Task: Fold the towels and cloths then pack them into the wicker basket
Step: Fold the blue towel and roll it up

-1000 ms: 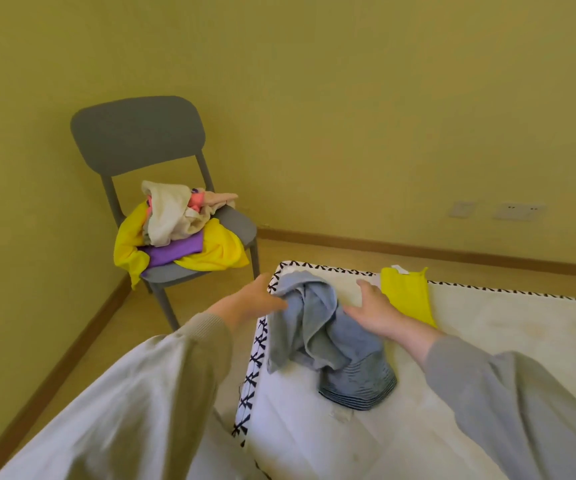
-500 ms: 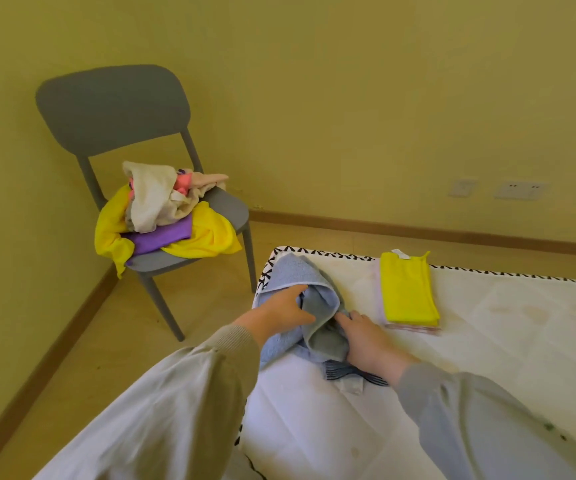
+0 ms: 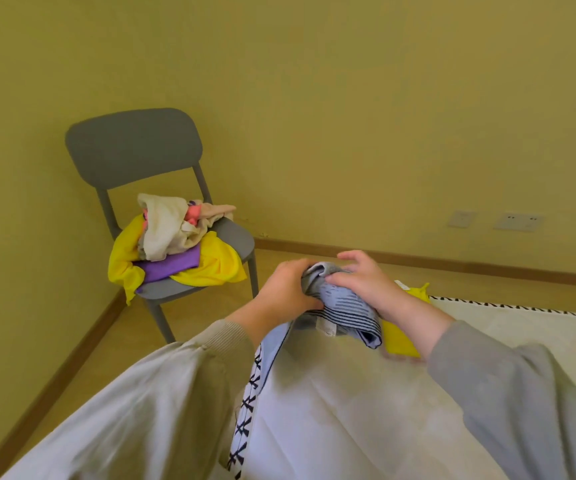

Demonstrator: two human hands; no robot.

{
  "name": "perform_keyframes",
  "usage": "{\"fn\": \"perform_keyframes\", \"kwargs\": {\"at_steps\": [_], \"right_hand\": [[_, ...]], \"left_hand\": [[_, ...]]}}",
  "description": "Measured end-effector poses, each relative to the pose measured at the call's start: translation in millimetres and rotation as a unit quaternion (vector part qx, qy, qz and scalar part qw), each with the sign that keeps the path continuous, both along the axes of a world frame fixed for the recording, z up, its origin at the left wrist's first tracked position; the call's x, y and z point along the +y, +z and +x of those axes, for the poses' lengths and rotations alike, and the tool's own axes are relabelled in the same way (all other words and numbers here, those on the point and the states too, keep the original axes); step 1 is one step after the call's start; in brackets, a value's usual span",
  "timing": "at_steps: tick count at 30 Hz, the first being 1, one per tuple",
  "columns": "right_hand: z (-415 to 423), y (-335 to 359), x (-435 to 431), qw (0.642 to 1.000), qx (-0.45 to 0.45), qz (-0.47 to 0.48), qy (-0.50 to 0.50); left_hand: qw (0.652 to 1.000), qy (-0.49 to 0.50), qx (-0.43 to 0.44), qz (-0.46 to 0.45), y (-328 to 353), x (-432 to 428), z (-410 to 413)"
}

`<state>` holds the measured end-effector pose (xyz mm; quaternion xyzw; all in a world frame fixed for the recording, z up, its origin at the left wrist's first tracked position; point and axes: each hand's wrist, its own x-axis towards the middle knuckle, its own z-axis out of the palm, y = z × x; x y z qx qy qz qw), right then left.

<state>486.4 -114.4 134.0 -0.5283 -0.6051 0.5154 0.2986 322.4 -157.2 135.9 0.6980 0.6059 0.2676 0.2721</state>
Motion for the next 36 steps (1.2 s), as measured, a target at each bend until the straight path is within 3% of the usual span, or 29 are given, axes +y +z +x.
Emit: {"fn": "perform_keyframes", "kwargs": {"at_steps": [5, 10, 14, 20, 23, 28, 33, 36], "right_hand": [[-7, 40, 1, 0.998, -0.032, 0.051, 0.003], [0, 96, -31, 0.988, -0.017, 0.064, 0.138], [4, 128, -47, 0.976, -0.063, 0.117, 0.175], [-13, 163, -58, 0.964, -0.033, 0.263, 0.016], [-17, 181, -54, 0.964, -0.022, 0.263, -0.037], [-27, 211, -53, 0.963, 0.019, 0.256, -0.075], [-40, 229, -62, 0.971, 0.067, 0.212, -0.088], [-41, 238, -67, 0.969, 0.066, 0.22, -0.088]], "left_hand": [[0.998, 0.053, -0.022, 0.007, 42, 1, -7], [0.975, 0.113, -0.188, -0.046, 84, -10, -12], [0.957, 0.167, -0.233, -0.037, 111, -20, -14], [0.956, 0.151, -0.251, -0.034, 146, -30, -9], [0.953, 0.138, -0.27, -0.009, 165, -39, -7], [0.944, 0.109, -0.292, 0.105, 200, -59, -6], [0.957, 0.062, -0.27, 0.089, 214, -73, -8], [0.959, 0.087, -0.237, 0.129, 219, -78, -10]]}}
